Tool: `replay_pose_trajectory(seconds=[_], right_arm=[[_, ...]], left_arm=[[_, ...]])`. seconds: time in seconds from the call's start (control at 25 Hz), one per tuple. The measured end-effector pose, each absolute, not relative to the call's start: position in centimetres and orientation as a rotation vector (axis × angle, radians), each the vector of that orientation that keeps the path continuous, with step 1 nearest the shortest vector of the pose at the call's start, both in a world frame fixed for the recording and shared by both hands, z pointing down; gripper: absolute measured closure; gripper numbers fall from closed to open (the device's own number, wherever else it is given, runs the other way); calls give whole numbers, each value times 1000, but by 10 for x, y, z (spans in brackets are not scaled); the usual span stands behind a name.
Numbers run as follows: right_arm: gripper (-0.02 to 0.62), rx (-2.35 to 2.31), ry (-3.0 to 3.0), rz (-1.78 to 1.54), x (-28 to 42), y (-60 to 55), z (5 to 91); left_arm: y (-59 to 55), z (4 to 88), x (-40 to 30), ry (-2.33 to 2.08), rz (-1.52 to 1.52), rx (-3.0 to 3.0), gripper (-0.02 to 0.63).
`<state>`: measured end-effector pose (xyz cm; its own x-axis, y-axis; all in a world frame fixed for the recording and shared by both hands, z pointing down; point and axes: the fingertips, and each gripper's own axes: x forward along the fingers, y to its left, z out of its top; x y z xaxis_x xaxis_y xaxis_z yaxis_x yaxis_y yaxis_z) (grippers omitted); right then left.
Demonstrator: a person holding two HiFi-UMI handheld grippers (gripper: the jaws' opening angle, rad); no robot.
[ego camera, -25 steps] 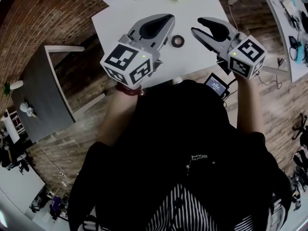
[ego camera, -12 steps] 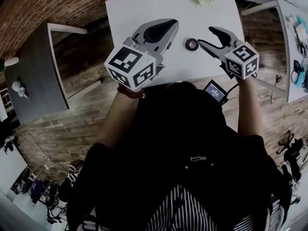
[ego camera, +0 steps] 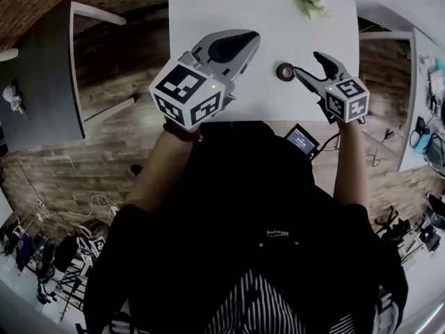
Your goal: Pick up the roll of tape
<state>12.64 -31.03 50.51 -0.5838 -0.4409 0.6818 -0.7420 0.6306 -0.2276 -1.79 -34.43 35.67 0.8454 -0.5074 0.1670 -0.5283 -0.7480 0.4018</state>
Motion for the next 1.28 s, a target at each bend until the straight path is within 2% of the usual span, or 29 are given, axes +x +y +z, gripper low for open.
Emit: replay_pose_trajectory(seconds=[0.4,0.88,1.28], right_arm=[[232,839,-2131,740,118,-302,579],[232,809,-1953,750,126,-289,658],[232,776,-1872,762,133,-283,691]], left_arm=[[-348,376,-52,-825,80,2524,603],[-348,393,-76,-832,98,2482,603],[-358,403,-70,-787,86,2474,603]])
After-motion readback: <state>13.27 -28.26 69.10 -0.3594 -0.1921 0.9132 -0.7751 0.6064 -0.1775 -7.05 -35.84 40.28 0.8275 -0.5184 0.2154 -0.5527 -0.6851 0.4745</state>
